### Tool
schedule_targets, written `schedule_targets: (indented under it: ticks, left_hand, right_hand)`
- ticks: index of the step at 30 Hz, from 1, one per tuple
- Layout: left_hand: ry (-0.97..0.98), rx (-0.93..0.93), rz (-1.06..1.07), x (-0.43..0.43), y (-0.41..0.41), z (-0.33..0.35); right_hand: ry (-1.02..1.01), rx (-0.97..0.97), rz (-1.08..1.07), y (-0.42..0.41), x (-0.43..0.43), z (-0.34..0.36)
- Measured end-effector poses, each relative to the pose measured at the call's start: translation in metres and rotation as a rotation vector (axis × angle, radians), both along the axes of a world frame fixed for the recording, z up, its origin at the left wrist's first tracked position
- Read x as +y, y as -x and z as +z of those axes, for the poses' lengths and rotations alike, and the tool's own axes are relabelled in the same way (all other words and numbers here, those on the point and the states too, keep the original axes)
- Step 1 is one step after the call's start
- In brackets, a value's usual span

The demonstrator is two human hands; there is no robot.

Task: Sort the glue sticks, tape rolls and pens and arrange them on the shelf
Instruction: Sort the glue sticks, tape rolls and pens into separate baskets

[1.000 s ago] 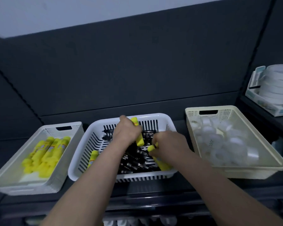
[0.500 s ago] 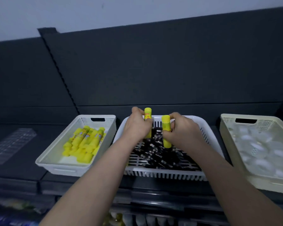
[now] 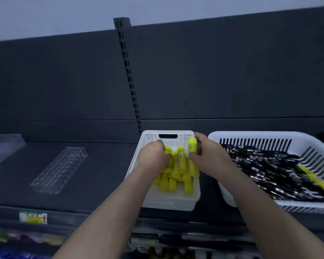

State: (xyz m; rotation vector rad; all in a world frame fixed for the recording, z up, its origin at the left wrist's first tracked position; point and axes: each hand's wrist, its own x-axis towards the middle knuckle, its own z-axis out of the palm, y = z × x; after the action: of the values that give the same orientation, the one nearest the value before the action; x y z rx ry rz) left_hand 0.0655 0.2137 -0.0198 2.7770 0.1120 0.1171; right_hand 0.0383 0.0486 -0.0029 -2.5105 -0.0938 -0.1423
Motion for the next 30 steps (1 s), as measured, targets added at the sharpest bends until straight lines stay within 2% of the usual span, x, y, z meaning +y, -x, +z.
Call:
schedule_targets:
  ticks: [3,6,10,15,17,19,21,23,27,30]
  left_hand:
    - [0.121,-0.026,-0.023,0.016,-0.003,-0.003]
    - [0.136,-0.076,0.002,0.037,-0.003,0.0]
    - [0.035,0.003,-0.069,0.054,0.003,0.001]
    - [0.017,-0.008,-0.21,0.058,0.008,-0.002]
    - [-0.046,0.014,-0.313,0.056,0.006,-0.002]
    - [-0.142,0.034,-0.389,0.052,0.003,-0.003]
    - [-0.233,0.045,-0.359,0.045,-0.001,-0.002]
    - [-0.285,0.023,-0.299,0.037,-0.003,0.002]
    - [-0.062,-0.181,-0.269,0.01,-0.005,0.017]
    - [0.032,-0.202,-0.355,-0.029,-0.005,0.026]
  right_hand:
    - [0.072,0.026,-0.008,0.0,0.017,0.0]
    - [0.136,0.069,-0.013,-0.01,0.037,-0.004]
    - [0.228,0.048,-0.073,-0.029,0.06,-0.02]
    - [0.253,0.035,-0.078,-0.048,0.074,-0.027]
    - [0.36,-0.037,-0.064,-0.047,0.071,-0.029]
    - [0.552,-0.106,-0.01,-0.042,0.066,-0.03]
    - [0.645,-0.083,0.049,-0.037,0.062,-0.029]
    - [0.627,-0.062,0.08,-0.032,0.059,-0.024]
    - [0.477,-0.23,0.006,-0.019,0.031,-0.007]
    - [0.505,-0.195,-0.082,-0.008,-0.01,0.003]
